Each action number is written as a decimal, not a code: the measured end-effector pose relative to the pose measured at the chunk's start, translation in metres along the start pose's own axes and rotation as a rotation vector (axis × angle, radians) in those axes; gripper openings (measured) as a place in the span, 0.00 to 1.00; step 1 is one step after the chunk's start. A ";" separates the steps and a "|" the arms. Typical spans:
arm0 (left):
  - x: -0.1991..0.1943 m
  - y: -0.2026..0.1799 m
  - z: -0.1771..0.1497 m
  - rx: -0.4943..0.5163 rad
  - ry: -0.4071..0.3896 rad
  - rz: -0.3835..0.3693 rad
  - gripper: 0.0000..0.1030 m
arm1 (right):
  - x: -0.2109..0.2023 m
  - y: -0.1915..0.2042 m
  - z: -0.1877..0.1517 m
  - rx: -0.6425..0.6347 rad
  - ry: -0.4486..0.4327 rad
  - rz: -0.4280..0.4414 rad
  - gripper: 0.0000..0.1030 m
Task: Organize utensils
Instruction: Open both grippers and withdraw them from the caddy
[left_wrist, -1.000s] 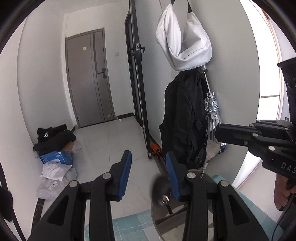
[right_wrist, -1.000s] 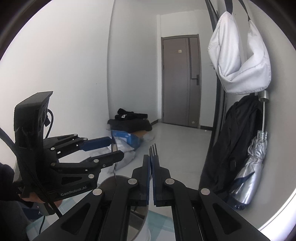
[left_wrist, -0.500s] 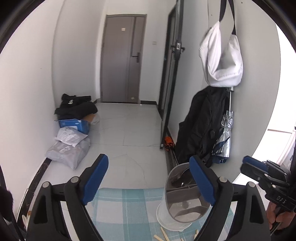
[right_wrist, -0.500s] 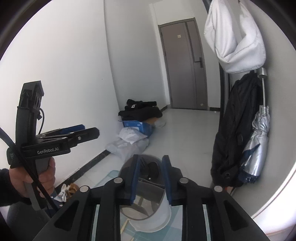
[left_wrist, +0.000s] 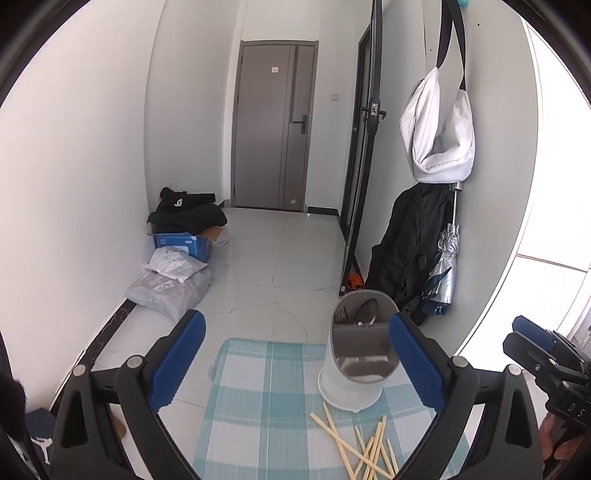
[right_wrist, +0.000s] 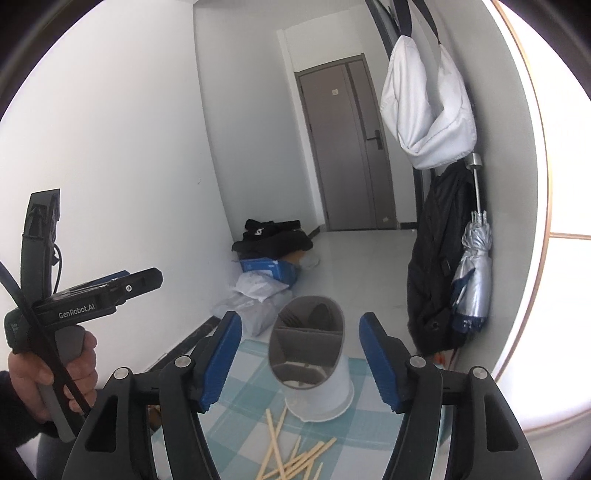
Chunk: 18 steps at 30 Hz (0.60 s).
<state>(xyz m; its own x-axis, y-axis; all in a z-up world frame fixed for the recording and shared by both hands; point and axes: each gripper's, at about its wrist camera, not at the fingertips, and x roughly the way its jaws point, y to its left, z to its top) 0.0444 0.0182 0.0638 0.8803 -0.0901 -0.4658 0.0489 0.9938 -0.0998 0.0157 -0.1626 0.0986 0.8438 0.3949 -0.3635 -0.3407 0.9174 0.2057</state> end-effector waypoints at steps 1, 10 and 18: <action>-0.003 0.002 -0.004 -0.009 0.008 -0.003 0.95 | -0.004 0.002 -0.004 0.007 0.004 -0.002 0.69; -0.011 0.007 -0.057 -0.069 0.078 -0.015 0.95 | -0.021 0.010 -0.049 0.065 0.089 -0.002 0.72; 0.001 0.010 -0.115 -0.161 0.193 -0.063 0.95 | -0.015 0.004 -0.099 0.082 0.255 -0.073 0.75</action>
<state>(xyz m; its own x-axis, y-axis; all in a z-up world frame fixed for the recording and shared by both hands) -0.0086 0.0204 -0.0384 0.7710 -0.1776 -0.6116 0.0114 0.9640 -0.2655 -0.0391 -0.1597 0.0148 0.7297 0.3374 -0.5948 -0.2393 0.9408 0.2401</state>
